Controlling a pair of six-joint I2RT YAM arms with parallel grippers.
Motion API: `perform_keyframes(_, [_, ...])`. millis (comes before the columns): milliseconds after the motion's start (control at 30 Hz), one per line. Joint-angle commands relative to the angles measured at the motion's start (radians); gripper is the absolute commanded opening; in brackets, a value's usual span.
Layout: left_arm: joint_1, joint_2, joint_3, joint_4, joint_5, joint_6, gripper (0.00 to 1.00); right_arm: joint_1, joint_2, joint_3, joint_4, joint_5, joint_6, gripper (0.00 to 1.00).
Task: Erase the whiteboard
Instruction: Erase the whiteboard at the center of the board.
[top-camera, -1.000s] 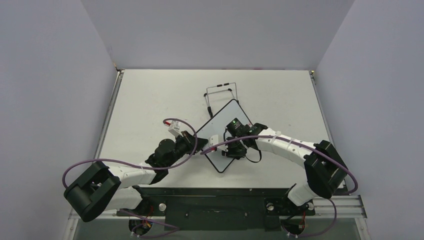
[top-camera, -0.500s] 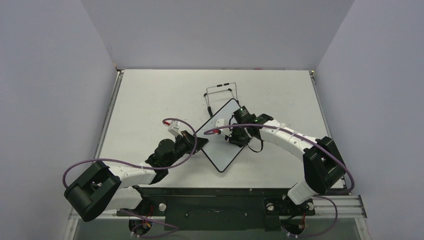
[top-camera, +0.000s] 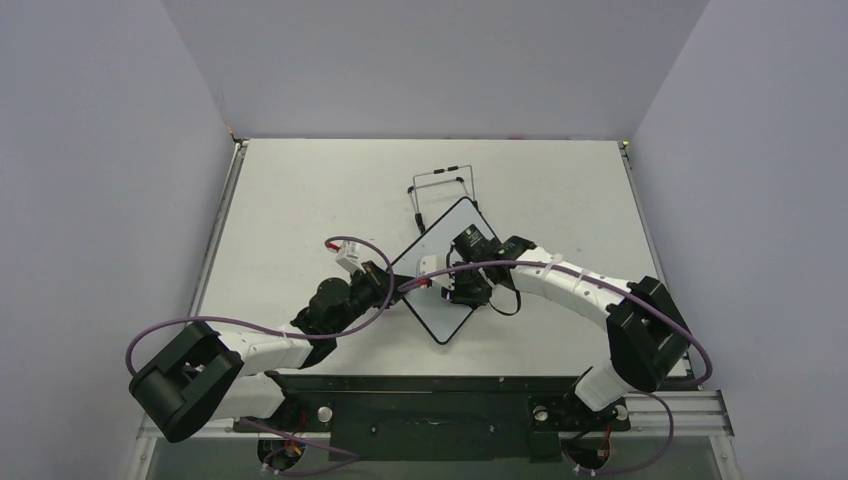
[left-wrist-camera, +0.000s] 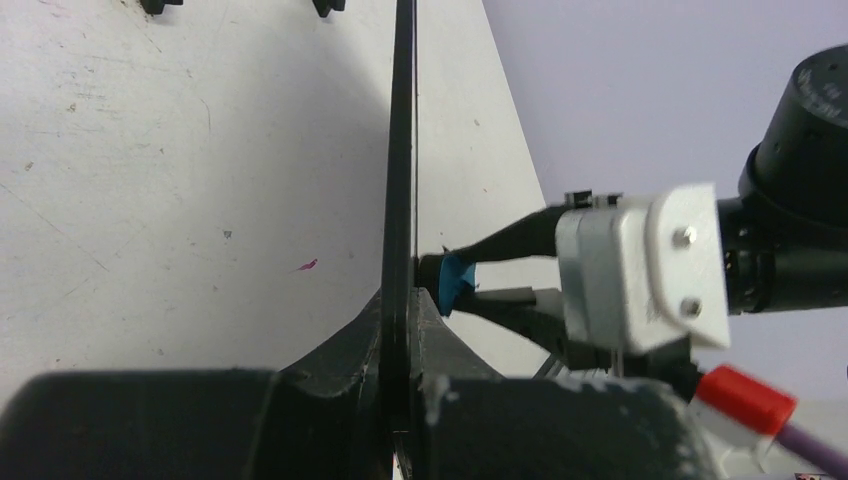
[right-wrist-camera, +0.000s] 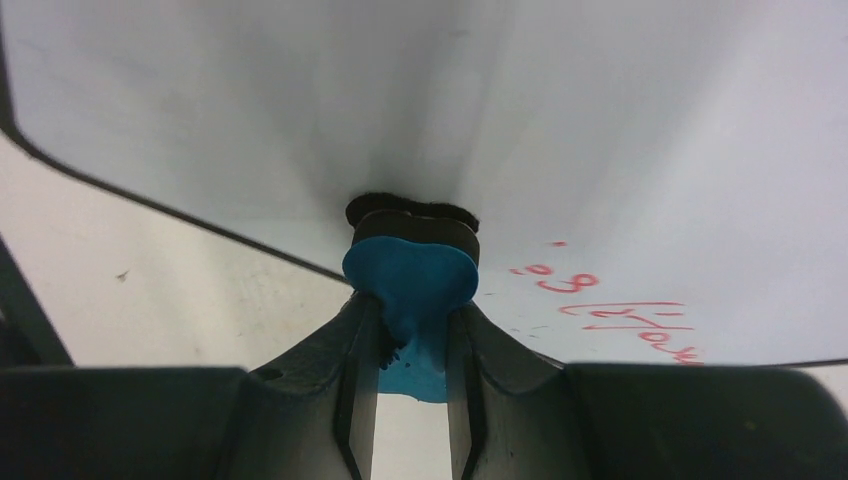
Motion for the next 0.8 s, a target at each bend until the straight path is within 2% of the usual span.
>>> perform_keyframes(0, [-0.002,-0.028,0.032,0.220,0.033,-0.035,0.00,-0.060,0.021,0.098,0.107,0.005,0.081,0.00])
perform_keyframes(267, [0.001,-0.028,0.029,0.225,0.033,-0.032,0.00,-0.103,0.022,0.015,0.083,0.054,0.021,0.00])
perform_keyframes(467, [0.005,-0.030,0.031,0.225,0.033,-0.032,0.00,-0.005,-0.032,-0.025,0.016,-0.014,-0.050,0.00])
perform_keyframes(600, [0.005,-0.031,0.028,0.222,0.034,-0.033,0.00,0.041,-0.023,0.035,0.043,-0.026,-0.002,0.00])
perform_keyframes(767, [0.006,-0.047,0.029,0.203,0.035,-0.030,0.00,-0.044,0.002,0.107,0.105,0.027,0.092,0.00])
